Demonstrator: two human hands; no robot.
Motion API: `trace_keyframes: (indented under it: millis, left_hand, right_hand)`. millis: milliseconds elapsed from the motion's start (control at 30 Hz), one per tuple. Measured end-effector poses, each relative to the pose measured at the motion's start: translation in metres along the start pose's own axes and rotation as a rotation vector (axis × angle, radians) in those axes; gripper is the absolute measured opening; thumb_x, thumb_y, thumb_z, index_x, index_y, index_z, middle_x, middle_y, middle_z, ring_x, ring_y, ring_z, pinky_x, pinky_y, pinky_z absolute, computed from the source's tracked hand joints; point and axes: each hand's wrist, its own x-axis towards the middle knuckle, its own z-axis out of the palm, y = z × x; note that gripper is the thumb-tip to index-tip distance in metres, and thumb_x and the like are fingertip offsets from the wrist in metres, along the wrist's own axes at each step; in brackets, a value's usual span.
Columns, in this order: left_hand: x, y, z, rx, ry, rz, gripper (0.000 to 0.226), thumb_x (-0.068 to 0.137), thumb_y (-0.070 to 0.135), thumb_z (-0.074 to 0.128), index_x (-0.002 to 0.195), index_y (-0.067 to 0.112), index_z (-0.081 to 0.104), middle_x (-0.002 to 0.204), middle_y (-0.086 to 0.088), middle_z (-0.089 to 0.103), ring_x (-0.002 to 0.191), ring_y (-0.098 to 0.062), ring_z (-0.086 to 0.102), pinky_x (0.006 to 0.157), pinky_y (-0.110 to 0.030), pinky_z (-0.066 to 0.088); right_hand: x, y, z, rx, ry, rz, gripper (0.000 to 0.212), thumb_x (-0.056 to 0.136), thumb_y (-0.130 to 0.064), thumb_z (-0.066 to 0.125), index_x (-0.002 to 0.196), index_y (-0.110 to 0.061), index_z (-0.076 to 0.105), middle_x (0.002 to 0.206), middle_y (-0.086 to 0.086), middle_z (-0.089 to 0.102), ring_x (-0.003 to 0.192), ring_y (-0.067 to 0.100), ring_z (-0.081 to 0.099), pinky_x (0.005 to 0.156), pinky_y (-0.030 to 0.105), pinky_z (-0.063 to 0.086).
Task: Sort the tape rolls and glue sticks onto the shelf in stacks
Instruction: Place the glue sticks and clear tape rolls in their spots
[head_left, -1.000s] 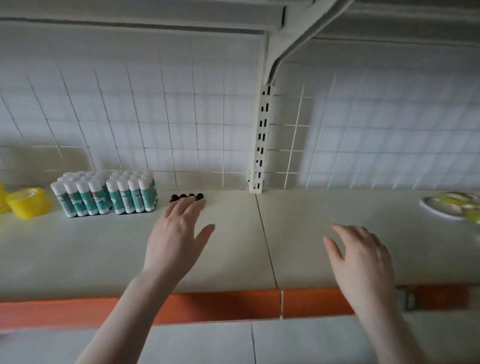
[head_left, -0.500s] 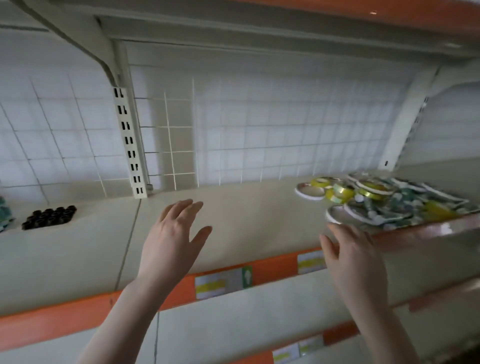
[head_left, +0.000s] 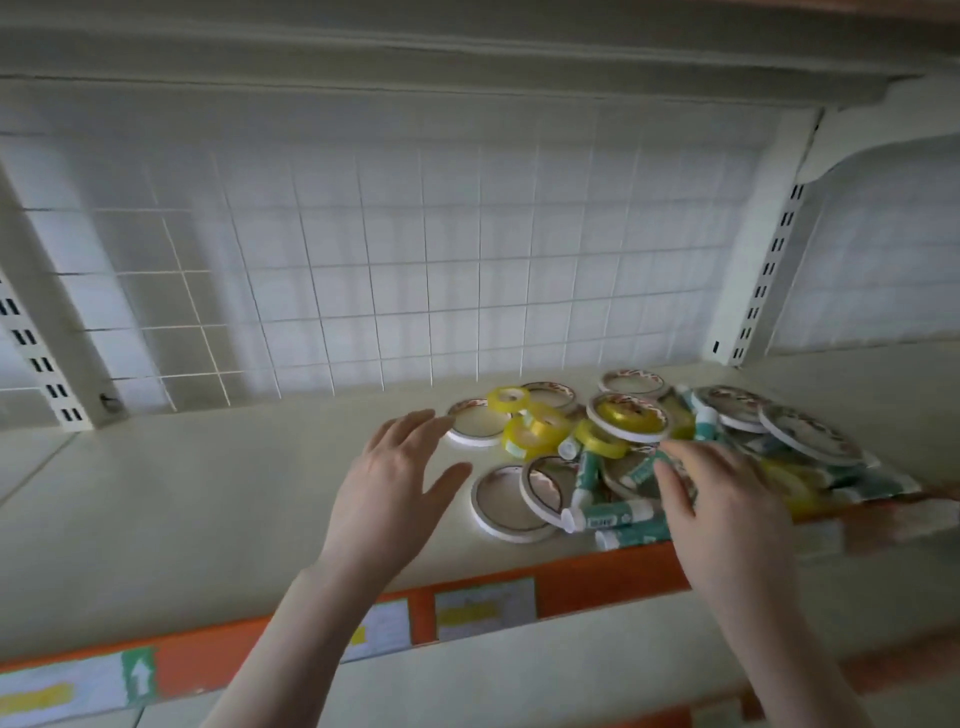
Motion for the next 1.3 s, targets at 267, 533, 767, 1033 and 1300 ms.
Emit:
trace_keyframes:
  millis: [267, 533, 767, 1033, 1300]
  left_hand:
    - [0.019, 0.012, 0.018, 0.022, -0.006, -0.049, 0.044, 0.084, 0.032, 0.066, 0.125, 0.020, 0.058, 0.128, 0.000, 0.056, 0.119, -0.021, 0.050, 0.094, -0.029, 0.040]
    - [0.034, 0.013, 0.028, 0.037, -0.072, -0.028, 0.044, 0.087, 0.036, 0.060, 0.130, 0.030, 0.052, 0.131, 0.010, 0.051, 0.122, -0.011, 0.042, 0.085, -0.011, 0.025]
    - [0.055, 0.013, 0.041, 0.016, -0.153, 0.019, 0.044, 0.088, 0.040, 0.058, 0.129, 0.027, 0.053, 0.130, 0.012, 0.051, 0.121, -0.008, 0.042, 0.089, -0.020, 0.037]
    - [0.083, 0.021, 0.063, 0.015, -0.292, 0.156, 0.035, 0.092, 0.029, 0.056, 0.126, 0.024, 0.057, 0.133, 0.006, 0.051, 0.122, -0.014, 0.045, 0.097, -0.028, 0.038]
    - [0.104, 0.027, 0.090, 0.193, -0.470, 0.284, 0.031, 0.095, 0.034, 0.046, 0.123, 0.029, 0.058, 0.141, 0.004, 0.044, 0.127, -0.020, 0.041, 0.096, -0.037, 0.042]
  right_hand:
    - [0.034, 0.014, 0.031, -0.045, -0.183, -0.106, 0.022, 0.072, -0.010, 0.075, 0.093, -0.005, 0.071, 0.080, 0.007, 0.070, 0.072, 0.027, 0.066, 0.068, 0.035, 0.053]
    - [0.053, 0.018, 0.055, -0.082, -0.472, -0.080, 0.017, 0.092, -0.020, 0.052, 0.101, -0.017, 0.067, 0.089, -0.004, 0.066, 0.081, 0.013, 0.059, 0.074, 0.024, 0.043]
    - [0.054, 0.023, 0.060, -0.100, -0.499, -0.072, 0.008, 0.090, -0.018, 0.060, 0.087, -0.015, 0.067, 0.076, -0.006, 0.052, 0.071, 0.012, 0.045, 0.065, 0.022, 0.034]
    - [0.058, 0.032, 0.048, -0.094, -0.322, -0.104, 0.011, 0.069, -0.008, 0.078, 0.077, -0.009, 0.070, 0.074, 0.005, 0.064, 0.066, 0.024, 0.062, 0.062, 0.037, 0.051]
    - [0.043, 0.043, 0.030, -0.104, -0.201, -0.072, 0.014, 0.069, -0.010, 0.078, 0.081, -0.010, 0.071, 0.074, 0.004, 0.065, 0.068, 0.024, 0.063, 0.061, 0.036, 0.052]
